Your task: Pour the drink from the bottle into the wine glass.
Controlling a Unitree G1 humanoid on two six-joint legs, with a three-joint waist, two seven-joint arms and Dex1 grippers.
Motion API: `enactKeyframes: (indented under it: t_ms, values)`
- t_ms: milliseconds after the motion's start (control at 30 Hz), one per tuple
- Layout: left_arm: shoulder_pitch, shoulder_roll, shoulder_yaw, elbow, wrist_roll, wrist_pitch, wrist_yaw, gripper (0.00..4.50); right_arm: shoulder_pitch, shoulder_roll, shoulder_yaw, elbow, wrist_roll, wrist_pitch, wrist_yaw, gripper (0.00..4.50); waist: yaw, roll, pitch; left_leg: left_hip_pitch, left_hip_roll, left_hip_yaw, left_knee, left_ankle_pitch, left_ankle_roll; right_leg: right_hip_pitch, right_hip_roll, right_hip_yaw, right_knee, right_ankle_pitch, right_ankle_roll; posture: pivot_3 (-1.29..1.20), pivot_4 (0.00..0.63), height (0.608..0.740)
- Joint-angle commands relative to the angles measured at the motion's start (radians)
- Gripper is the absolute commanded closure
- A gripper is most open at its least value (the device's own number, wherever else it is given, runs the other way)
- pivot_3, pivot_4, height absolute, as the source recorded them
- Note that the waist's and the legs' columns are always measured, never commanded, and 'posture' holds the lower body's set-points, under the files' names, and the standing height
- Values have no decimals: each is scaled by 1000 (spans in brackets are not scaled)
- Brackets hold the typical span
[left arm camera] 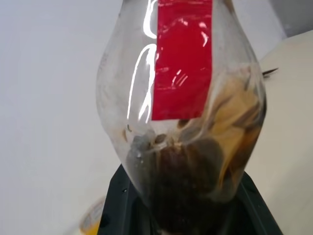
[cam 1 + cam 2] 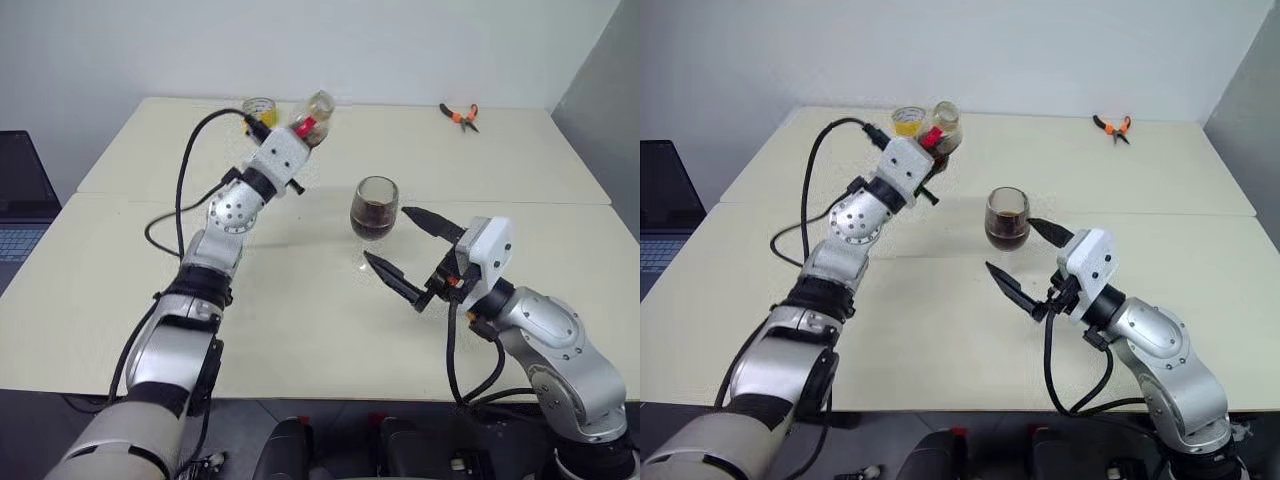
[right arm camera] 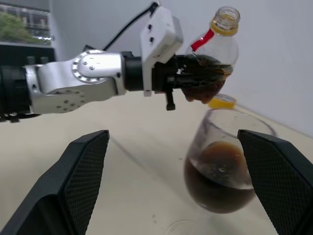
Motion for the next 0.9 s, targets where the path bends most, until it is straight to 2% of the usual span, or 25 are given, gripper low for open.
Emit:
enactKeyframes:
  t_ms: [33,167,300,433,900]
  values:
    - [56,-23,97,-149,-104,147,31,3762,-26,-39,-6,-68,53,39,34,0,0,0,0,0,0,0,0,0,0,0,0,0,0,0,0,0,150,740]
    - [139,-55,158,-223,-142,249,81,3763,-50,-66,-15,-79,84,74,40,0,3,-1,0,0,0,-1,1,-1,2,0,0,0,0,0,0,0,150,740]
    - [196,-109,254,-179,-216,287,150,3781,-96,-71,-12,-45,85,96,38,0,6,-1,-1,0,0,-1,1,-2,3,1,0,0,0,0,0,0,150,740]
    - [187,-117,287,-105,-213,275,196,3781,-127,-54,10,-32,77,101,30,0,8,-2,-1,0,0,-1,1,-2,3,1,0,-1,0,0,0,0,150,740]
    - [109,-113,285,139,-175,128,217,3781,-126,-33,46,-17,54,87,32,0,9,-4,-3,0,-1,-1,1,-2,4,1,-1,-1,0,0,0,0,150,740]
